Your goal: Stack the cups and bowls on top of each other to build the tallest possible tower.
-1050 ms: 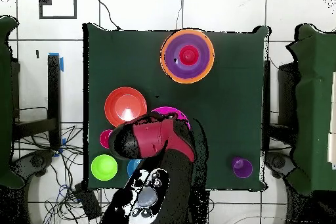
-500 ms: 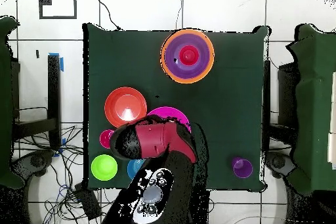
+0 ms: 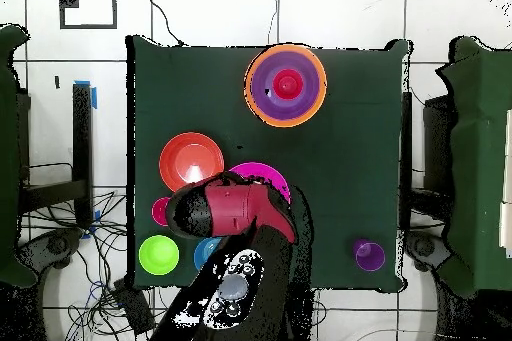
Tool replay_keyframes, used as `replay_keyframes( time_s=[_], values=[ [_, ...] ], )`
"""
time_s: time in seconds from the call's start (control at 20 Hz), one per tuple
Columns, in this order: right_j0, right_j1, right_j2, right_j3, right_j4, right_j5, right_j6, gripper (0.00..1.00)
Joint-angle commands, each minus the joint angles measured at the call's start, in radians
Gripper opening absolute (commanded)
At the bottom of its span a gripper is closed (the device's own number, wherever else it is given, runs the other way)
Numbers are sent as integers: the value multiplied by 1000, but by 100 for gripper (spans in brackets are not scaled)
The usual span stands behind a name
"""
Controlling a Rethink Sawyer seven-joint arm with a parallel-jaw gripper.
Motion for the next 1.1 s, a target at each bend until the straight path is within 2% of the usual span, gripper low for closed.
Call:
replay_keyframes(
  time_s=[0.05, 0.55, 0.75, 1.1],
  values=[
    [-8, 70, 184, 49, 104, -117, 222, 0],
    [90, 201, 120, -31, 210, -166, 293, 0],
    [85, 236, 134, -27, 217, -214, 281, 0],
    [84, 251, 111, -7, 214, -202, 280, 0]
  ],
)
